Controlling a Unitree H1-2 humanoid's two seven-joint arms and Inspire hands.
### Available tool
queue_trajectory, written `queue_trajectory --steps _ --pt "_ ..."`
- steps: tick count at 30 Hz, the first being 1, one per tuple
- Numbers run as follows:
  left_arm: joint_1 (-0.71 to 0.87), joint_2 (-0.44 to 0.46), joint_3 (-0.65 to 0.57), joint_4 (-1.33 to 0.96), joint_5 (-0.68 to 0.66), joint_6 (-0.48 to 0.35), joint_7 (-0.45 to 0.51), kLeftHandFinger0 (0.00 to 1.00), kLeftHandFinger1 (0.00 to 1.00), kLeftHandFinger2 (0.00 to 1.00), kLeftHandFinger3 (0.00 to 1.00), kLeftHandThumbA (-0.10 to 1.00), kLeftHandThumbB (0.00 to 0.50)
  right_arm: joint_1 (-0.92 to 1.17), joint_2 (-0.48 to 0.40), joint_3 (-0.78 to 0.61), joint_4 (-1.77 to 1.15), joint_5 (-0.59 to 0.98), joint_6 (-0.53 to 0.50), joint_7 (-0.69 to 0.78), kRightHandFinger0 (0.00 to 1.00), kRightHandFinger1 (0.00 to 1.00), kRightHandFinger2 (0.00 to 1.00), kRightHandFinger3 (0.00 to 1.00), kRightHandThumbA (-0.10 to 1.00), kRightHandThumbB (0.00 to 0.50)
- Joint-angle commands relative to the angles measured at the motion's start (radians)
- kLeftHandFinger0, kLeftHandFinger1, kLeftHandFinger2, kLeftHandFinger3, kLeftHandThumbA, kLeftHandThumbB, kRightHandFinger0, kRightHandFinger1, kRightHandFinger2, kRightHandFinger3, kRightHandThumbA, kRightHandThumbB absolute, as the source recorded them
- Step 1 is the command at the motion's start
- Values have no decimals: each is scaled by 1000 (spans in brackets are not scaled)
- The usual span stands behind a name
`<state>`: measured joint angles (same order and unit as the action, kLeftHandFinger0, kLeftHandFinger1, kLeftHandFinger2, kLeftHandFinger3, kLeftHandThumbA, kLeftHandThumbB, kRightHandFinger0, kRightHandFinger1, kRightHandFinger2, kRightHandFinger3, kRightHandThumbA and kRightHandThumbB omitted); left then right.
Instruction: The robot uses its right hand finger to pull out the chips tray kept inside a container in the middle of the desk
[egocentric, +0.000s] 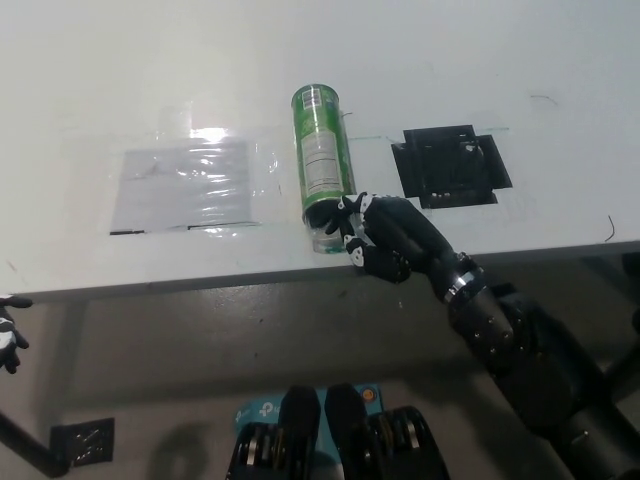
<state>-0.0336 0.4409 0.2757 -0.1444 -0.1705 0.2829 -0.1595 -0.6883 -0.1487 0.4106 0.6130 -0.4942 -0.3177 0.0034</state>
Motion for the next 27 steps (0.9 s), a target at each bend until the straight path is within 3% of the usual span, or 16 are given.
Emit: queue_trajectory --steps 1,7,12,16,20,24,26,27 --pt "-14 39 13 -29 -10 -16 -16 256 232 277 498 151 0 -50 8 11 55 -40 -31 -26 0 0 549 599 -100 194" --pt "-12 41 11 -34 -1 -10 -12 261 234 280 500 138 0 -32 10 8 18 -54 32 -18 0 0 525 603 -100 220" --pt "-19 40 13 -30 -12 -12 -17 242 218 263 489 125 0 -11 8 7 20 -55 21 -22 0 0 497 587 -100 231" --pt "-23 42 11 -29 -7 -12 -16 242 216 264 488 125 0 5 5 11 12 -55 14 -13 0 0 536 620 -100 241" --pt "-24 42 12 -32 -4 -7 -12 259 235 284 490 128 0 26 4 16 -27 -55 18 3 0 0 503 563 -100 216" --pt "-28 40 14 -21 -11 -14 -16 242 225 275 485 128 0 50 -1 24 -80 -66 79 42 0 0 590 636 -100 203" --pt "-28 41 12 -25 -7 -10 -14 244 224 273 482 129 0 66 -3 20 -99 -51 82 53 0 0 586 649 -100 213" --pt "-31 43 11 -27 -3 -5 -13 245 225 273 481 128 0 78 -6 20 -112 -43 91 69 74 102 591 660 -100 207"
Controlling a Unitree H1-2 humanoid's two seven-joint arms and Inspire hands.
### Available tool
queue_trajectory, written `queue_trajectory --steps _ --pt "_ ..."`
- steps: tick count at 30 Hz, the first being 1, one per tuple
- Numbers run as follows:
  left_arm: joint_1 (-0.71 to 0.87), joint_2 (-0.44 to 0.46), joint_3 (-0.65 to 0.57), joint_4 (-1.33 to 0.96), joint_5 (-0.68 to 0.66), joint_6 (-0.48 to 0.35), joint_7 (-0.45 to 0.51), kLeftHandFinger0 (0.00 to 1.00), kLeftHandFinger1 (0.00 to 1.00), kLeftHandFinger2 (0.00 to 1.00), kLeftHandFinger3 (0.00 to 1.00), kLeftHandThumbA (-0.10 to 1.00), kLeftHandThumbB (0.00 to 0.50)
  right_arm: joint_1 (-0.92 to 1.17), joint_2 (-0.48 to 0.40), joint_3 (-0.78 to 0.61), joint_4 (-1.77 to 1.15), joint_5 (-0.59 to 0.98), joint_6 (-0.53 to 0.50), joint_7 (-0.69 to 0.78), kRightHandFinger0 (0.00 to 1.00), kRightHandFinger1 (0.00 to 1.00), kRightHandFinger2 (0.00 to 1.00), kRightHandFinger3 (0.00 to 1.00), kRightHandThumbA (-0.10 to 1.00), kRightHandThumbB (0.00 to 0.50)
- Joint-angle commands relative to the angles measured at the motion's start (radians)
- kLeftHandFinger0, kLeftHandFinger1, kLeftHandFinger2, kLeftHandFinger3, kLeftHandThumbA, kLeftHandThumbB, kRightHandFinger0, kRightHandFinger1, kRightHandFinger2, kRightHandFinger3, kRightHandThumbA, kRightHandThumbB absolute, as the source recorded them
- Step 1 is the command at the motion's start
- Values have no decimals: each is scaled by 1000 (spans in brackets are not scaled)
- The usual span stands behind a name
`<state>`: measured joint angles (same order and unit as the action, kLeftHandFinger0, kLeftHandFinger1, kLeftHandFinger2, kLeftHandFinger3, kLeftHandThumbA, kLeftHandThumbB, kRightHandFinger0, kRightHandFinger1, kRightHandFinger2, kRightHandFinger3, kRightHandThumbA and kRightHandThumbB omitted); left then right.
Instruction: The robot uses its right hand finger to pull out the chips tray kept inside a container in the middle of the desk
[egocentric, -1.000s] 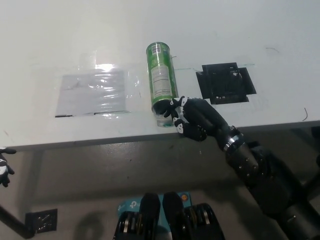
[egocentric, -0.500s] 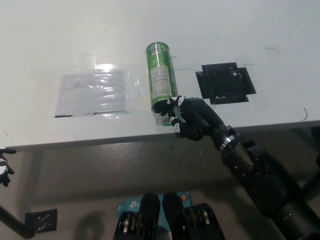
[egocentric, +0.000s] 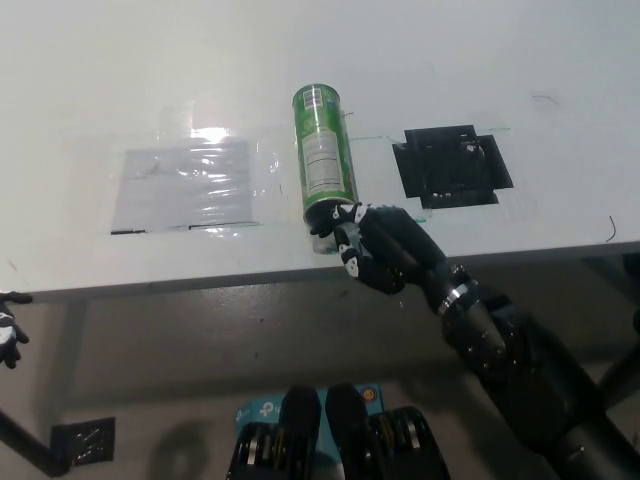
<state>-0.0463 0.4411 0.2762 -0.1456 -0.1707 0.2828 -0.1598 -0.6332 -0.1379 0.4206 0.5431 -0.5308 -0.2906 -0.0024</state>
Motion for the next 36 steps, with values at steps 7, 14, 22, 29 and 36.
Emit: queue_trajectory --steps 7,14,22,29,36 --pt "-18 42 15 -23 -14 -8 -16 243 213 262 488 119 0 141 -12 -30 -149 95 154 151 216 226 522 645 -100 210" --pt "-29 44 20 -19 -19 3 -13 248 222 268 478 117 0 291 -28 -64 -349 186 264 225 473 524 614 702 -100 196" --pt "-33 51 19 -8 -18 -9 -21 248 212 256 472 132 0 393 -22 -118 -529 259 402 256 207 263 536 677 -100 193" --pt "-36 54 20 -4 -21 -10 -22 246 218 266 473 147 0 437 -25 -115 -561 274 402 259 383 430 569 701 -100 180" --pt "-32 54 17 -7 -9 -7 -14 246 219 264 469 152 0 444 -11 -109 -563 286 431 264 307 364 592 735 -100 181"
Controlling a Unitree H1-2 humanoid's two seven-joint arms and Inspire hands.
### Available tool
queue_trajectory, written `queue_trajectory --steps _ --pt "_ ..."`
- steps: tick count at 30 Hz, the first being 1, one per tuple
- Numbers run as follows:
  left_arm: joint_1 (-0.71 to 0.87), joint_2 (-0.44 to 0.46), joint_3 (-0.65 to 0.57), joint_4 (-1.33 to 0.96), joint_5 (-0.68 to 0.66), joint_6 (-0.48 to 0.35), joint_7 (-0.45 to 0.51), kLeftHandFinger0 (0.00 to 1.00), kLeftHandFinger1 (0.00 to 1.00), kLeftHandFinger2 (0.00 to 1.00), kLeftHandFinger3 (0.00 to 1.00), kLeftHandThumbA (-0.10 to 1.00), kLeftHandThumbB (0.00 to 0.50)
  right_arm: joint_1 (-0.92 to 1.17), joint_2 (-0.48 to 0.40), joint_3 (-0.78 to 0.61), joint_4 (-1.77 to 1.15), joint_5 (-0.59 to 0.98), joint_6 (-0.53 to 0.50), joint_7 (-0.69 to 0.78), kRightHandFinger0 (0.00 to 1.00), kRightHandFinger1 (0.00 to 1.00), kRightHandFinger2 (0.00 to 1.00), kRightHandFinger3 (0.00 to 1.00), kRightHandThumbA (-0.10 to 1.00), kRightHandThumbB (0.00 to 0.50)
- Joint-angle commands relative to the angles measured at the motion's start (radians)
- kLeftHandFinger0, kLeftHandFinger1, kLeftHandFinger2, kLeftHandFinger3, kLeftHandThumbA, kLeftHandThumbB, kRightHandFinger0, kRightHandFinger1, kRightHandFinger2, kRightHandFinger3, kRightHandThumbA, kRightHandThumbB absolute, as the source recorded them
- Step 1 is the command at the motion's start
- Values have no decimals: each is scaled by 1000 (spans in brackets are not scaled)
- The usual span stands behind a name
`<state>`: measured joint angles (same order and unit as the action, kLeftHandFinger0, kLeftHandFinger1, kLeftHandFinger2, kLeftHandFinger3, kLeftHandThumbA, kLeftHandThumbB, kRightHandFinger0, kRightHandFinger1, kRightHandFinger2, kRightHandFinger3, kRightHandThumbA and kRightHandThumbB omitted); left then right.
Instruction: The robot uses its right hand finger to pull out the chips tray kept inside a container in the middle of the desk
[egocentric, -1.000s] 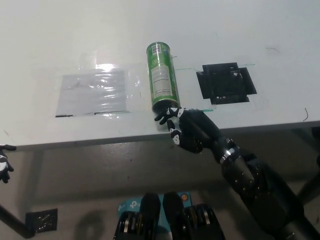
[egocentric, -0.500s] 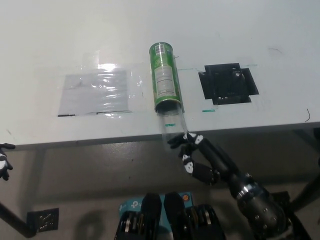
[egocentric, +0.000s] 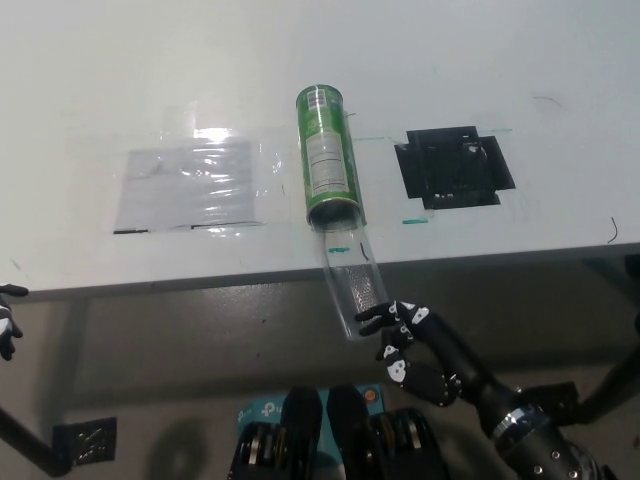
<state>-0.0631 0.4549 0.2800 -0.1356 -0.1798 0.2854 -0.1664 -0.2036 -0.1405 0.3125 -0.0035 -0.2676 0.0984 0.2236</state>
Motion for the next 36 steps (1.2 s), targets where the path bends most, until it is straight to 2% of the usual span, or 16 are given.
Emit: queue_trajectory --steps 1,2,3,4,6,7,8,11,15,21,22,25,28,32,33,36 --pt "-13 38 15 -17 -6 1 -7 248 221 267 472 153 0 17 -4 -2 -6 26 20 29 177 232 662 785 -100 192" --pt "-12 38 15 -17 -6 0 -8 245 217 264 476 152 0 15 -3 -2 -2 31 12 31 36 84 811 907 -100 186" --pt "-12 38 15 -16 -7 -2 -9 244 216 263 477 151 0 12 -3 -2 4 38 1 34 1 45 877 967 -100 185" --pt "-11 38 13 -26 -1 10 -4 246 217 265 476 150 0 -11 -13 6 11 75 -34 75 57 104 1000 1000 -100 184" --pt "-7 37 12 -27 1 9 -4 245 218 267 475 146 0 -16 -17 11 9 76 -34 84 64 117 1000 1000 -100 189" --pt "-5 41 7 -25 6 2 -9 244 214 261 472 145 0 -45 -33 29 -12 41 -50 91 81 215 1000 1000 -100 261" --pt "-6 40 8 -27 9 5 -5 244 215 263 473 144 0 -56 -40 37 -26 19 -51 90 126 283 1000 1000 -100 290" --pt "-2 40 7 -26 13 6 -4 258 226 272 489 146 0 -91 -63 61 -51 -26 -95 86 166 421 1000 1000 -100 322" --pt "-2 39 7 -24 13 -1 -7 247 209 255 482 139 0 -114 -82 74 -78 -29 -152 83 127 334 1000 1000 -100 345" --pt "-3 36 7 -20 18 -2 -6 240 210 252 477 127 0 -101 -91 67 -138 -10 -126 98 48 206 1000 1000 -100 354" --pt "-3 35 8 -20 15 -1 -6 240 211 254 478 126 0 -97 -91 62 -147 0 -125 98 3 166 1000 1000 -100 357" --pt "-4 32 11 -17 12 -7 -5 231 208 255 481 116 0 -85 -101 41 -187 18 -110 103 0 15 1000 1000 -100 337" --pt "-2 32 12 -23 13 -6 -4 231 211 258 483 111 0 -58 -102 0 -234 107 -99 119 0 0 1000 1000 -100 313" --pt "0 34 12 -12 18 -23 -4 239 208 252 477 117 0 -37 -122 -32 -305 111 -46 136 0 21 1000 1000 -100 274" --pt "1 29 18 -17 6 -17 -4 248 218 265 481 115 0 -6 -124 -81 -339 182 -37 122 0 13 1000 1000 -100 259" --pt "3 30 20 -15 8 -20 -3 232 210 262 478 118 0 41 -122 -163 -341 215 -78 75 23 48 1000 1000 -100 227"
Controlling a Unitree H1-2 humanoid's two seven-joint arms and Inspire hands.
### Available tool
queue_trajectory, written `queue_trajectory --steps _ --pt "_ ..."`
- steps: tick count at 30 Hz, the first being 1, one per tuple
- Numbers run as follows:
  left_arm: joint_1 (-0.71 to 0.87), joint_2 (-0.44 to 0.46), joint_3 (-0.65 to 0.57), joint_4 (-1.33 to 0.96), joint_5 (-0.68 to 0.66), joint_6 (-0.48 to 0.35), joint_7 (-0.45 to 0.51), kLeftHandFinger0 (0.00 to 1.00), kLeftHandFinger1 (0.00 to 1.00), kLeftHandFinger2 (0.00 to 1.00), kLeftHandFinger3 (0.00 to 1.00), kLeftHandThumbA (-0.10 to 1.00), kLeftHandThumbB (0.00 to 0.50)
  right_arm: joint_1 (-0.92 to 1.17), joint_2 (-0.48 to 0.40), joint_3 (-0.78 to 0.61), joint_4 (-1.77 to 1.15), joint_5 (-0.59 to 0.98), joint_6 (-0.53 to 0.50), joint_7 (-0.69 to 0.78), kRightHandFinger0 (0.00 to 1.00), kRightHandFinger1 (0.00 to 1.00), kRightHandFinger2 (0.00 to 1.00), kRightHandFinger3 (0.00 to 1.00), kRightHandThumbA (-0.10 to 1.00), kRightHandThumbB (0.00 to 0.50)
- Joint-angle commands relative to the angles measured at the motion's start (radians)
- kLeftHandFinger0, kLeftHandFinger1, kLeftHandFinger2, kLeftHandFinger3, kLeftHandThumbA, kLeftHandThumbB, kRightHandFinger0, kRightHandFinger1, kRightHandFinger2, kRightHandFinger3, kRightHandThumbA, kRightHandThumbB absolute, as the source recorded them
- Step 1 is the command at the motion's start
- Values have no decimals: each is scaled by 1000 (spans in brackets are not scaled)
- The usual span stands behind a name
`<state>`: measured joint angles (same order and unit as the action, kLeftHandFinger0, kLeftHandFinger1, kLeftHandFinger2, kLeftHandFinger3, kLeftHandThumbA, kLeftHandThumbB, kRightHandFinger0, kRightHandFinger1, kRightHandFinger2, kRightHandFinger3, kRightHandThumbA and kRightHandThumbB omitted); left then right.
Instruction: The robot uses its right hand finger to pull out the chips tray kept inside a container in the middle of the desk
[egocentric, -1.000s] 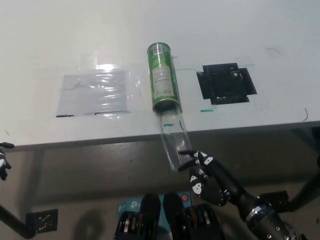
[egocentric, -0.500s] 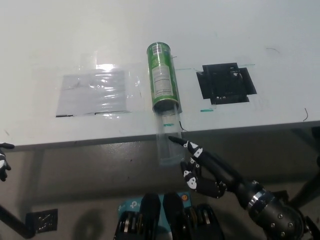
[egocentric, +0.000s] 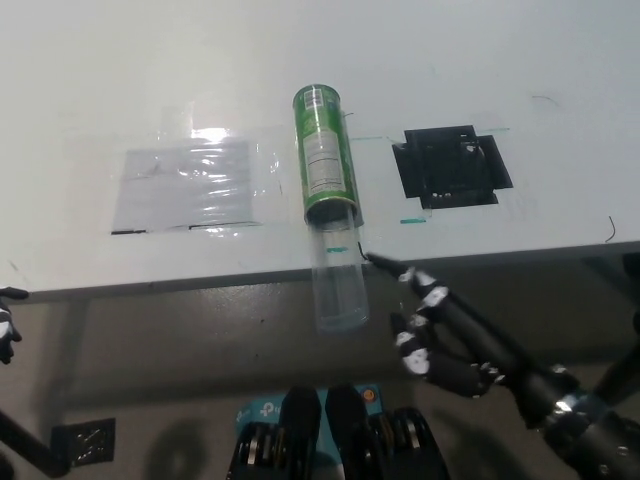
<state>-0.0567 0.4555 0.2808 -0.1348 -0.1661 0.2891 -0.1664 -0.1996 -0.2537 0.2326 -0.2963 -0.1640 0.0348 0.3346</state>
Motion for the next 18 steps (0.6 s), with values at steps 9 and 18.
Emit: queue_trajectory --steps 9,18 --pt "-5 25 19 -13 -10 -20 -3 244 209 255 471 123 0 146 117 -301 40 142 -41 -179 0 0 780 1000 -100 228" --pt "-6 20 15 -8 -5 -22 1 241 205 249 462 130 0 139 178 -420 252 121 -42 -271 0 41 568 850 -100 228"
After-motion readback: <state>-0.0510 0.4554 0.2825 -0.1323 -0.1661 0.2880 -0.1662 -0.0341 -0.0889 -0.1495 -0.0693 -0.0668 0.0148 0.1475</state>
